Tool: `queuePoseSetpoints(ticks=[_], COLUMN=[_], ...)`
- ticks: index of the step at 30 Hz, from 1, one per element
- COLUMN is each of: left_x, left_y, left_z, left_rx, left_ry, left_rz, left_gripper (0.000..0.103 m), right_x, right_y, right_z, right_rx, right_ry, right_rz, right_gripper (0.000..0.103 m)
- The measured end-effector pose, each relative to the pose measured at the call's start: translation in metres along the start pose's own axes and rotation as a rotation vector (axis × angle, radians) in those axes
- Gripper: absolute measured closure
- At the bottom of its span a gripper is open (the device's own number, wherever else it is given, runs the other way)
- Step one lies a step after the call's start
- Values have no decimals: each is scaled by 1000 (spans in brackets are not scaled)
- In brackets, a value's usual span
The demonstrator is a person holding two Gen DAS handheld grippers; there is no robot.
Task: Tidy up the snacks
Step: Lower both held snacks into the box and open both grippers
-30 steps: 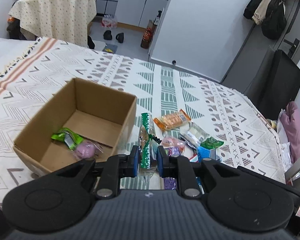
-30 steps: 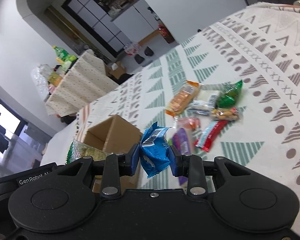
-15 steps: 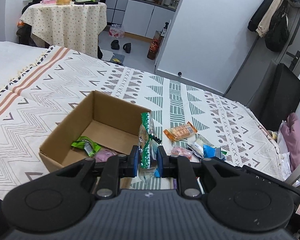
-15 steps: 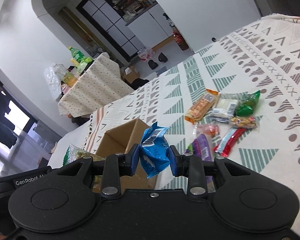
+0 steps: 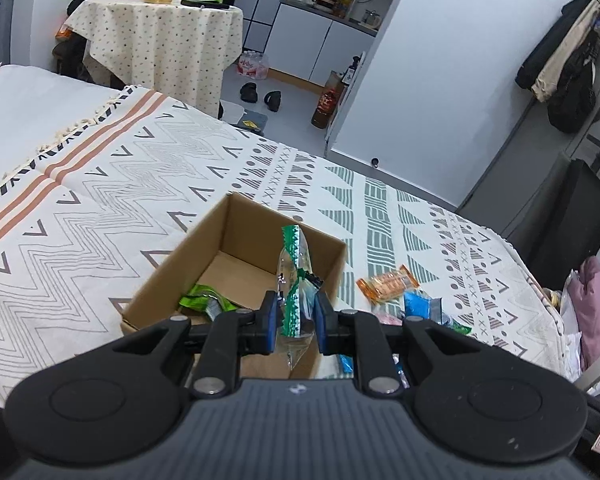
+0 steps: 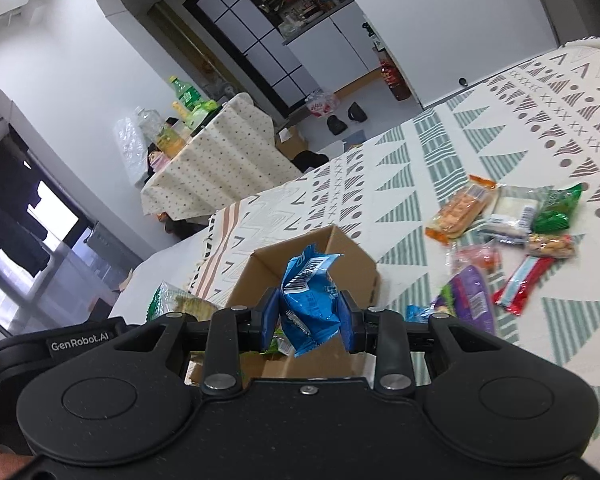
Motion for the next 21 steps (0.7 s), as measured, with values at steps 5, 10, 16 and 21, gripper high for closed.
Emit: queuePoseSetpoints(ticks=[5, 10, 16, 21], left_x=[10, 20, 21, 12], left_y=[-19, -37, -59, -67], left_z=[-4, -6, -7, -8], left_rx=[-34, -71, -107, -113], left_ry=[-12, -36, -65, -60], left_rz=[11, 0, -25, -66], left_gripper=[85, 84, 72, 38], right_x=[10, 25, 44, 40], right_y=[-15, -32, -47, -58], right_z=[3, 7, 16, 11], right_rx=[-4, -27, -30, -19], right_ry=[-11, -29, -82, -70], right_rz=[-1, -5, -7, 9], right_gripper=[72, 72, 68, 41])
Point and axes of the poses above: each gripper's, at about its wrist camera, not at the fingertips, and x roughly the way its jaws point, y to its right, z to its underside, the point moved 6 cm from there along x, roughly the way its jaws point, and after that the axes turned 7 degrees about x, right-handed, at the moved point
